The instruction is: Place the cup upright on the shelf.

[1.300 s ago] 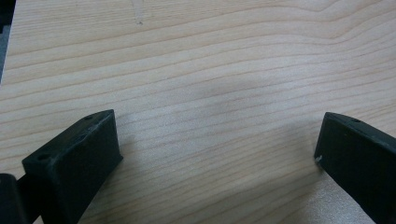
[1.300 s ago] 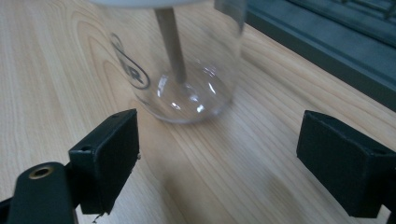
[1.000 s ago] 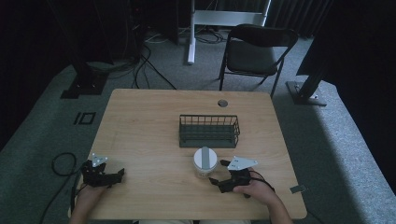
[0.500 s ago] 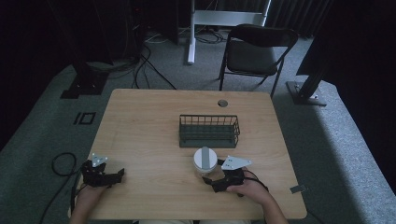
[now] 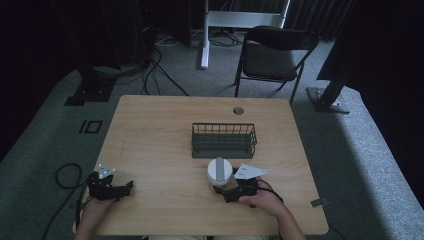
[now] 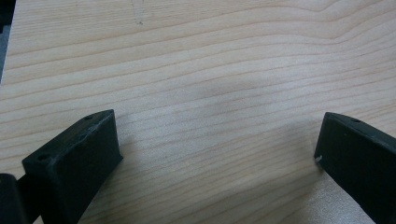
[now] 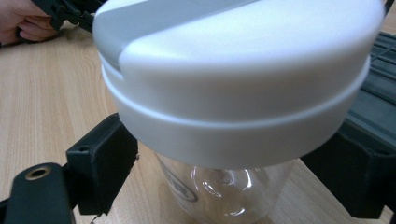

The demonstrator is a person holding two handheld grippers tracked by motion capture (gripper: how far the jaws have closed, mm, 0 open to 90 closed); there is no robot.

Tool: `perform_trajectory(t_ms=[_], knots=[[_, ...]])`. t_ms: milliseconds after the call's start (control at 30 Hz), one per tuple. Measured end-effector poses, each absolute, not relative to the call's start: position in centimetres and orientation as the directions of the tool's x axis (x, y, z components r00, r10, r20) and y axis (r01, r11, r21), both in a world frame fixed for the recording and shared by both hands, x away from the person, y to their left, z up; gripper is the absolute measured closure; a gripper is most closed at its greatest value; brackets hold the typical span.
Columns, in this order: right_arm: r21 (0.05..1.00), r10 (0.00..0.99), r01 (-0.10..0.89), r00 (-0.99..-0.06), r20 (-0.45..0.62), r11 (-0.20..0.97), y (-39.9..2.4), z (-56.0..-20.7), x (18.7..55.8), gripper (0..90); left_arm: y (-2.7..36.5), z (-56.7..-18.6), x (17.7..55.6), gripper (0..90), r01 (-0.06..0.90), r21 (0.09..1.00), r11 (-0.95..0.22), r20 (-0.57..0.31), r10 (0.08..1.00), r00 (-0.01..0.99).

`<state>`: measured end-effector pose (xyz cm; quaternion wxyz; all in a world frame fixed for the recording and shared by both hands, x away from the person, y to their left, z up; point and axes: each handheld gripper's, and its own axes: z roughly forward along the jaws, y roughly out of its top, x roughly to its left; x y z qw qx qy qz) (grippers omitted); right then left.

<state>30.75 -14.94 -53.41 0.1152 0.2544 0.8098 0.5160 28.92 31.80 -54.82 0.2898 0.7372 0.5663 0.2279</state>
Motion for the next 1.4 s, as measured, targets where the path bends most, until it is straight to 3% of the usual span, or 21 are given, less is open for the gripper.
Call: perform_trajectory(t_ms=[1400], knots=[[0.906, 0.57, 0.282, -0.82, 0.056, 0.316, -14.27, -52.83, 31.28, 18.1, 31.81, -54.82, 28.92, 0.2, 0.703, 0.685, -0.191, 0.008, 0.967, 0.255]])
